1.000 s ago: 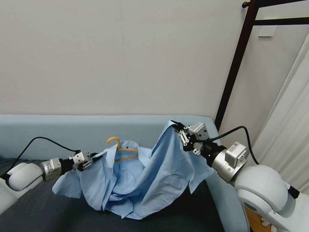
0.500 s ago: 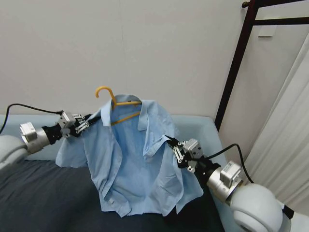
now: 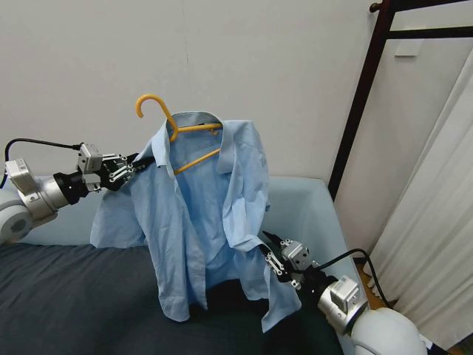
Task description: Pick up the clothes from the sofa and hang them on the clothes hanger.
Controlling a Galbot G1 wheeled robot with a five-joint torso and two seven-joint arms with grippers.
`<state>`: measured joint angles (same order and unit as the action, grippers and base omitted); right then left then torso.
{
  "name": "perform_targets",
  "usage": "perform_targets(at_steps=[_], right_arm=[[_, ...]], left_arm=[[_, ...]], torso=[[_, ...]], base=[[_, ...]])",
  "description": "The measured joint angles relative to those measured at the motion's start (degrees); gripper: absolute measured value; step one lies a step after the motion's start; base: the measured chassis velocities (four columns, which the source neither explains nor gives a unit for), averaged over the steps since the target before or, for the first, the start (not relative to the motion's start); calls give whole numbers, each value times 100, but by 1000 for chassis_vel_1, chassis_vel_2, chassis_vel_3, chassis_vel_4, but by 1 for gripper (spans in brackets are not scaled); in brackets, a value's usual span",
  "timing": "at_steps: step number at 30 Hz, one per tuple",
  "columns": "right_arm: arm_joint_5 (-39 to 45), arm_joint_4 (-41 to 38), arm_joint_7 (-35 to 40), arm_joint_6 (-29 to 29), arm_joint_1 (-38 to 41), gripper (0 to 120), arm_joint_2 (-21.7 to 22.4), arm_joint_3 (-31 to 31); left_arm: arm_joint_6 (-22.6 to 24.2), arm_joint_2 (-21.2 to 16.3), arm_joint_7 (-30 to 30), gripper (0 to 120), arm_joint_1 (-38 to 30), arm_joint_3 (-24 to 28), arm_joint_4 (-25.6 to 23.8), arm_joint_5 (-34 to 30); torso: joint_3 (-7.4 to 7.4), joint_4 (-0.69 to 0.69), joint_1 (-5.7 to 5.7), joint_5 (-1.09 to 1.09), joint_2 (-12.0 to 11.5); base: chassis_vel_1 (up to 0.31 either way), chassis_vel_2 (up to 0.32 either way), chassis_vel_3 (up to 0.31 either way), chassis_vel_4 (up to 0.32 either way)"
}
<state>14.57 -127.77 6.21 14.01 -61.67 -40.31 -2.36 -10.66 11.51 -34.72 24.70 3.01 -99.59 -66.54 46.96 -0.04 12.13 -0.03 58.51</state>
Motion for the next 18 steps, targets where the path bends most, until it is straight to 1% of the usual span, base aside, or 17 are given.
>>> perform_targets(at_steps=[2, 3, 5, 6, 7, 9, 10, 12, 13, 16, 18], right_arm=[[-485, 99, -118, -281, -422, 52, 22, -158], [-485, 99, -118, -281, -422, 52, 22, -158], [-1139, 229, -267, -659, -869, 61, 5, -276], [-1347, 287, -329, -791, -996, 66, -19, -303], [-1347, 287, -329, -791, -996, 66, -19, -303], [-1695, 415, -413, -1038, -1219, 74, -110, -342], [-1692, 425, -416, -1055, -1254, 79, -150, -346], [-1091, 325, -400, -881, -1270, 89, -222, -347], [-1091, 325, -400, -881, -1270, 89, -222, -347], [569, -113, -122, -311, -1137, 98, -390, -377], [1476, -400, 244, 80, -952, 100, -553, -527]], left_arm=[[10, 120, -187, 7, -171, 215, 44, 21], [10, 120, -187, 7, -171, 215, 44, 21], [13, 288, -254, 7, -333, 459, 86, 193], [13, 381, -253, 7, -439, 615, 115, 294], [13, 381, -253, 7, -439, 615, 115, 294], [4, 603, -237, 7, -711, 1026, 195, 489], [-1, 684, -231, 7, -809, 1187, 227, 540], [-40, 903, -180, 7, -1113, 1688, 346, 594], [-40, 903, -180, 7, -1113, 1688, 346, 594], [-114, 1242, -114, 7, -1305, 2091, 565, 615], [-182, 1518, -58, 7, -1383, 2303, 740, 691]], torso=[[0, -3, 0, 3, 0], [0, -3, 0, 3, 0], [0, -5, 0, 3, 0], [0, -4, -1, 3, 0], [0, -4, -1, 3, 0], [0, -5, 0, 3, 0], [0, -5, 0, 3, 0], [1, -2, 0, 3, 0], [1, -2, 0, 3, 0], [1, -3, 0, 3, 0], [1, -2, 0, -1, 0]], base=[[0, 0, 0, 0], [0, 0, 0, 0], [0, 0, 0, 0], [0, 0, 0, 0], [0, 0, 0, 0], [0, 0, 0, 0], [0, 0, 0, 0], [0, 0, 0, 0], [0, 0, 0, 0], [0, 0, 0, 0], [0, 0, 0, 0]])
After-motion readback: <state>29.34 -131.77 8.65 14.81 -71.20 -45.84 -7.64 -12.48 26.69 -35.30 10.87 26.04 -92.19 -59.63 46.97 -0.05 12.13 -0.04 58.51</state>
